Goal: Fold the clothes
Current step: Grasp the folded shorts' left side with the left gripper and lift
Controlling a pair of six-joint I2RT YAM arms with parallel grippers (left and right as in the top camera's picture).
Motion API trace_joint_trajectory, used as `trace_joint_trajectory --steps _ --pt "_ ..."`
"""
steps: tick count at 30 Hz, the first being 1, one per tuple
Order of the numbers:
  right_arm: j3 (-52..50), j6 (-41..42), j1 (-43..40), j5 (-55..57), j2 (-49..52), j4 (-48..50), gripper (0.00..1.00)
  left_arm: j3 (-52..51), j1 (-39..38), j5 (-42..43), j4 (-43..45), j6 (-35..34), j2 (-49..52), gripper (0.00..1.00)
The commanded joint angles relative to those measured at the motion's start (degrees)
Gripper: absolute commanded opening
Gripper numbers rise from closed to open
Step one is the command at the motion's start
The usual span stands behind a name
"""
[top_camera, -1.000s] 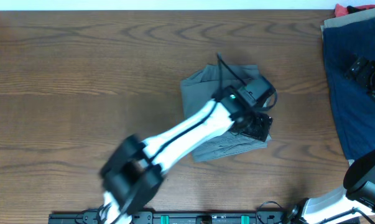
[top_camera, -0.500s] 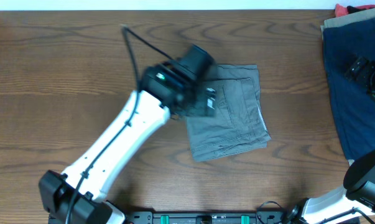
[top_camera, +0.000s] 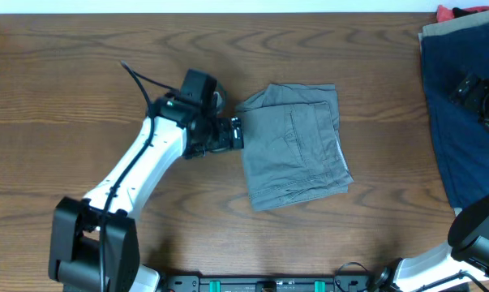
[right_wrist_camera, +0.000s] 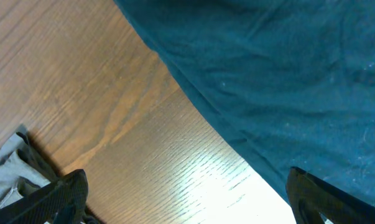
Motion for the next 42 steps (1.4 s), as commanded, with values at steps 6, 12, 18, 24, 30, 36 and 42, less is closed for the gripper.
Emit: trace_joint_trajectory --steps 6,12,18,24,30,36,42 --pt "0.26 0.70 -0.11 -0.02 -0.09 -0.02 0.99 -8.26 -0.09 9.01 12.31 2.01 4.09 0.98" --pt "0.26 0.70 -0.11 -0.02 -0.09 -0.02 0.99 -8.26 -0.13 11.87 15.47 2.03 10.40 0.98" --pt "0.26 0.70 -0.11 -0.02 -0.09 -0.02 0.99 -8.26 -0.52 16.68 18.47 1.99 13.46 0.98" --pt "0.26 0.70 -0.11 -0.02 -0.09 -0.02 0.99 -8.26 -3.17 16.22 20.63 1.95 13.51 0.89" --pt "0.26 0.70 -0.11 -0.02 -0.09 -0.02 0.99 -8.26 -4.17 15.96 22.95 -0.48 13.51 0.59" --pt "0.26 0.70 -0.11 -0.02 -0.09 -0.02 0.99 -8.26 -4.17 8.96 23.34 -4.74 13.51 0.33" --pt "0.26 0.70 -0.11 -0.02 -0.09 -0.02 0.99 -8.26 -2.91 1.25 23.37 -9.33 13.51 0.06"
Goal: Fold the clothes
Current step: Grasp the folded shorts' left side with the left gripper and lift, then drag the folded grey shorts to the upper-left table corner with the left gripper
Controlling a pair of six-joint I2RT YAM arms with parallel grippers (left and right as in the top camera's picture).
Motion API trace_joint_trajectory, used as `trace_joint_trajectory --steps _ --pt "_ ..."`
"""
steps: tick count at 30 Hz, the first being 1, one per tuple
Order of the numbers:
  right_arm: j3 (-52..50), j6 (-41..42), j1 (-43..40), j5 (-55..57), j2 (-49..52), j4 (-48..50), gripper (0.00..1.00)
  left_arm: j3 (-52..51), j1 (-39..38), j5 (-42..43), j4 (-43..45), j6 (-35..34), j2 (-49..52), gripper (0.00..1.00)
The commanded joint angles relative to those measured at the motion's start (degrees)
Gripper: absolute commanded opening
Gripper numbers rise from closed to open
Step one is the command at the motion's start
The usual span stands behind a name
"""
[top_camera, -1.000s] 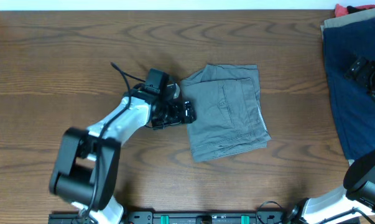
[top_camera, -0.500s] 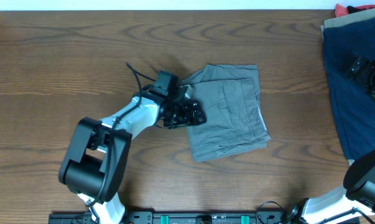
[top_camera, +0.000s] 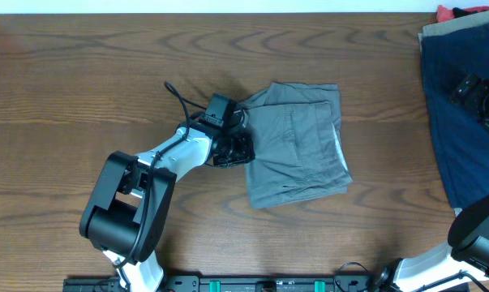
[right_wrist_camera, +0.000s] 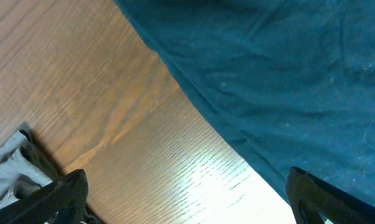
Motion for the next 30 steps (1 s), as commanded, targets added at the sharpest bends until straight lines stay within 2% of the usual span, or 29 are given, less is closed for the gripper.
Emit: trace_joint_trajectory --steps 1,6,10,17,24,27,30 --pt "0.26 0.70 -0.11 -0.02 -0.09 0.00 0.99 -0.48 1.84 -6.58 -0.02 -3.52 0.94 0.06" --pt "0.26 0.70 -0.11 -0.04 -0.09 0.00 0.99 -0.48 8.24 -6.58 -0.33 -5.97 0.94 0.06" --pt "0.26 0.70 -0.11 -0.02 -0.09 0.00 0.99 -0.48 17.03 -6.56 -1.44 -6.69 0.94 0.06" --pt "0.26 0.70 -0.11 -0.02 -0.09 0.00 0.99 -0.48 38.84 -6.56 -4.31 -7.48 0.94 0.06" --pt "0.26 0.70 -0.11 -0.02 -0.09 0.00 0.99 -0.50 60.65 -4.55 -6.08 -14.45 0.94 0.06" --pt "0.26 0.70 -0.11 -0.02 -0.09 0.00 0.99 -0.50 65.94 -1.86 -5.09 -15.04 0.94 0.06" --pt "0.26 0.70 -0.11 -0.02 -0.09 0.00 0.99 -0.50 67.49 -0.44 -4.13 -15.02 0.94 0.06"
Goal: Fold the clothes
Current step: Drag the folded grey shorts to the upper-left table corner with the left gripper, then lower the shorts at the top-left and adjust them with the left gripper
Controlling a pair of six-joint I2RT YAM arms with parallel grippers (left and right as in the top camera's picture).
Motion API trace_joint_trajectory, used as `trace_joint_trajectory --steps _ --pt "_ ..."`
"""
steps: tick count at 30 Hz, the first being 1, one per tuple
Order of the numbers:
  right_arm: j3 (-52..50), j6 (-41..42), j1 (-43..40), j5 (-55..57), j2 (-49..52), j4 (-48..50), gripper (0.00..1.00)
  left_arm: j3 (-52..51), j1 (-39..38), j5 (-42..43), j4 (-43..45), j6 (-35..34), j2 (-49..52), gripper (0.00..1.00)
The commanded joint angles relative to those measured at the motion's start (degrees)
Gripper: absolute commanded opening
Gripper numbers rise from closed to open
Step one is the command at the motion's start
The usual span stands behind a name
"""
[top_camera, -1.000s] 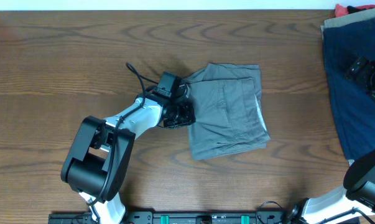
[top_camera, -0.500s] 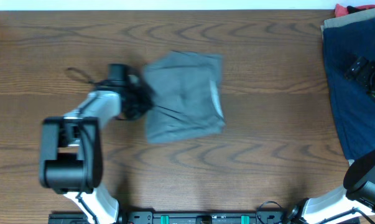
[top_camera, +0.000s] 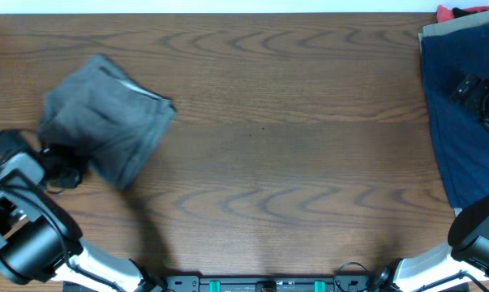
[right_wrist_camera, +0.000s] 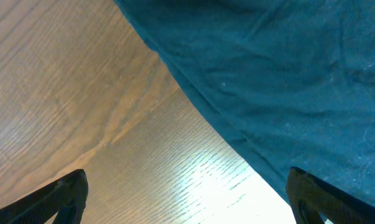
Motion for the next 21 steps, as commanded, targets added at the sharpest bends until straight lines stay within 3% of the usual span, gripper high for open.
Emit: trace_joint_trajectory --steps 1,5,11,17,21 --pt "0.26 0.70 -0.11 -0.02 -0.09 0.00 0.99 -0.79 0.50 -0.04 0.33 -1.55 1.01 0.06" --pt "0.26 0.70 -0.11 -0.02 -0.09 0.00 0.99 -0.79 -2.14 -0.04 1.81 -2.80 1.01 0.06" --pt "0.26 0.70 -0.11 -0.02 -0.09 0.00 0.99 -1.31 -10.23 -0.44 7.34 -14.21 1.05 0.06" --pt "0.26 0.70 -0.11 -0.04 -0.09 0.00 0.99 -1.33 -18.03 -11.06 16.04 -21.29 1.09 0.06" --pt "0.26 0.70 -0.11 -0.02 -0.09 0.00 0.99 -1.31 -20.11 -14.86 19.17 -21.55 1.09 0.06"
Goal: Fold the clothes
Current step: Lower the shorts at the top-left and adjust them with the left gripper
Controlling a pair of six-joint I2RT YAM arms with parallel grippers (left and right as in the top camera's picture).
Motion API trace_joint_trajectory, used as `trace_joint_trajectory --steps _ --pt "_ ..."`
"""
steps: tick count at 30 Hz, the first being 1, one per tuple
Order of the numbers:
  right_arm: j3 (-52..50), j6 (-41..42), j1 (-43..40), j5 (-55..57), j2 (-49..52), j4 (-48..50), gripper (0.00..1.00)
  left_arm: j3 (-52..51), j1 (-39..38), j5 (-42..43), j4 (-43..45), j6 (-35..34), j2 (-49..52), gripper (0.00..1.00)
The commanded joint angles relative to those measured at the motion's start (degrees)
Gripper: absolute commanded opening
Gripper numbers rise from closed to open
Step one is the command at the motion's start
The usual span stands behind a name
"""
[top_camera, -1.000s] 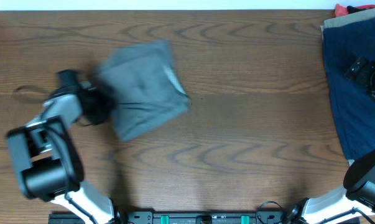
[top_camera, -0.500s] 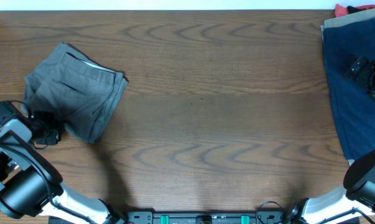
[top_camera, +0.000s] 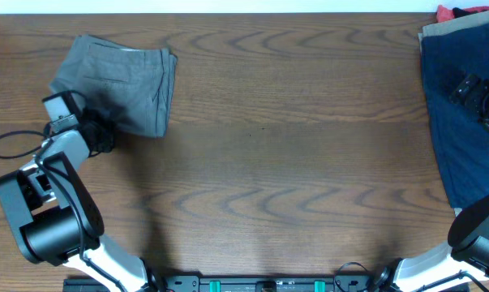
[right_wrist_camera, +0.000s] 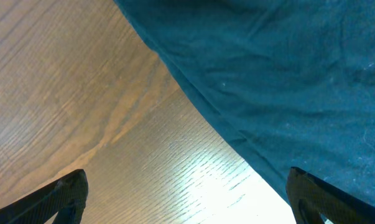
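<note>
The folded grey shorts [top_camera: 118,81] lie flat at the table's back left corner. My left gripper [top_camera: 100,136] sits at their lower left edge; its fingers are too small and dark to show whether they grip the cloth. My right gripper [top_camera: 478,96] hovers over the dark blue garment [top_camera: 463,154] spread at the right edge. In the right wrist view the right gripper [right_wrist_camera: 187,202] stands wide open with nothing between its fingertips [right_wrist_camera: 66,198], above bare wood beside the blue garment [right_wrist_camera: 268,68].
A tan garment [top_camera: 451,29] and a bit of red cloth [top_camera: 455,11] lie under and behind the blue one at the back right. A black cable [top_camera: 13,146] loops beside the left arm. The wooden table [top_camera: 293,162] spans the middle.
The grey shorts have moved from the left edge toward the back left corner and now lie flat. The left arm has shifted with them. The right arm is unchanged.
The folded grey shorts first lay at the table's centre with my left gripper at their left edge. It was still there 1.7 s ago. By 0.7 s ago the shorts were at the far left, and now they rest in the back left corner.
</note>
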Motion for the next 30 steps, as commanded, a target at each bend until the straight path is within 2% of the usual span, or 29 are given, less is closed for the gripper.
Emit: trace_joint_trajectory --steps 1,12,17,24,30 --pt "0.26 0.68 -0.11 -0.02 -0.09 0.00 0.99 -0.28 -0.39 -5.88 0.83 -2.80 0.96 0.06" --pt "0.26 0.68 -0.11 -0.02 -0.09 0.00 0.99 -0.31 11.47 -4.96 -1.97 -4.02 0.96 0.06" --pt "0.26 0.68 -0.11 -0.02 -0.09 0.00 0.99 -0.33 14.97 -1.05 -2.23 -3.21 0.96 0.06" --pt "0.26 0.68 -0.11 -0.02 -0.09 0.00 0.99 -0.33 10.23 -1.38 2.10 -3.34 1.05 0.06" --pt "0.26 0.68 -0.11 -0.02 -0.09 0.00 0.99 -0.31 4.55 -2.03 16.76 1.33 4.50 0.06"
